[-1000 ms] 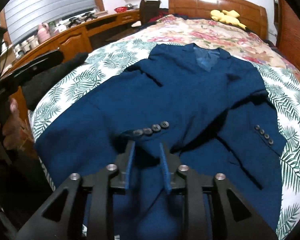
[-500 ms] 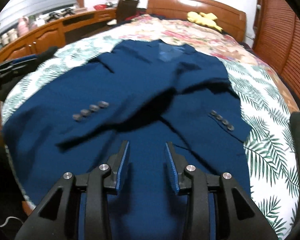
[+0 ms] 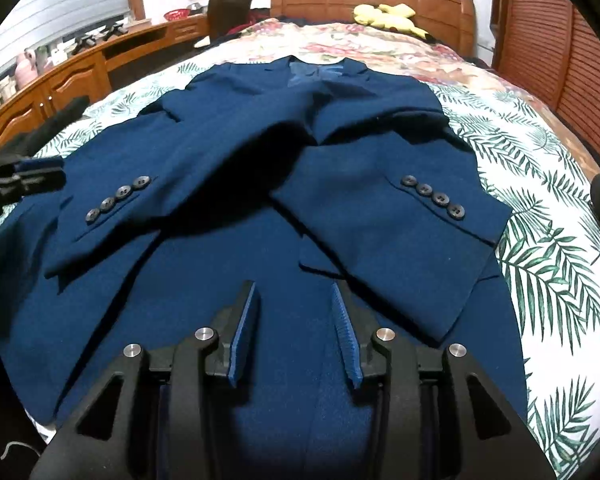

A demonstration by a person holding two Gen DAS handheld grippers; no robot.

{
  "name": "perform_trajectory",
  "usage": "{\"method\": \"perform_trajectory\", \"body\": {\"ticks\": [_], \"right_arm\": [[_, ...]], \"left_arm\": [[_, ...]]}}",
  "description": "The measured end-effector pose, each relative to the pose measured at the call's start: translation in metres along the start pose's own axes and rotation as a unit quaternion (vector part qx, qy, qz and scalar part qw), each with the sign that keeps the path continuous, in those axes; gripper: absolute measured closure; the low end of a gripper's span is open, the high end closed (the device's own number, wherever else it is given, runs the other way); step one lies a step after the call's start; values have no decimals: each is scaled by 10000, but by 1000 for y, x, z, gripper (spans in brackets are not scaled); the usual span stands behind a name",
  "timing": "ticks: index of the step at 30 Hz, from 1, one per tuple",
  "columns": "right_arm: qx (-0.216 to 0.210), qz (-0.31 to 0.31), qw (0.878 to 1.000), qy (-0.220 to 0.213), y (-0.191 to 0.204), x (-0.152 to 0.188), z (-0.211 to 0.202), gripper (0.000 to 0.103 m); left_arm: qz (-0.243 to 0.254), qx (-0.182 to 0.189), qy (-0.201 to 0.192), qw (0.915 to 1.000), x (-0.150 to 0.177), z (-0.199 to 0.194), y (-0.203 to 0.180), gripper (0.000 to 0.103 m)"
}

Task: Fold large clothes

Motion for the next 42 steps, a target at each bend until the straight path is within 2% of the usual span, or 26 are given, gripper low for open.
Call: {"method": "perform_trajectory", "body": {"ticks": [3, 9, 14, 18, 20, 21, 28, 32, 37, 42], "right_arm": [[-14, 23, 10000, -32, 0, 2, -2, 65], [43, -21, 10000, -79, 3, 3, -3, 64], [42, -23, 9999, -96, 2, 3, -3, 64], [43, -26, 9999, -105, 2, 2, -3, 64], [41, -24, 9999, -108, 2, 2, -3, 64], [45, -27, 9999, -108, 2, 2, -3, 64], [51, -35, 9999, -114, 2, 3, -3, 64], [59, -41, 9999, -117, 3, 1, -3, 64], [60, -40, 9999, -116, 3, 1, -3, 64], [62, -45, 9999, -123, 3, 1, -3, 64]], "left_arm": [[-75, -9, 14, 10000, 2, 4, 2, 49], [-255, -21, 20, 9997, 0, 10, 11, 59], [-167, 60, 2, 9998, -1, 10, 6, 76], [-88, 55, 41, 9999, -1, 12, 4, 82], [-72, 77, -2, 9999, -3, 10, 4, 97], [-49, 48, -72, 10000, -5, 6, 4, 100], [-294, -129, -830, 9960, -33, -37, 24, 102], [-152, -400, -939, 9947, -45, -41, 35, 101], [-133, -493, -979, 9939, -49, -39, 41, 101], [-288, -320, -737, 9963, -45, -33, 45, 101]]}}
Point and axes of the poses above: each gripper's, at about its wrist camera, not at the fingertips, and z roughly the way its jaws point, y to its left, x to its underside, the point moved 4 cm from there along z, roughly the way its jaws point, and after that the axes turned 2 degrees about z, right-handed, at the moved point
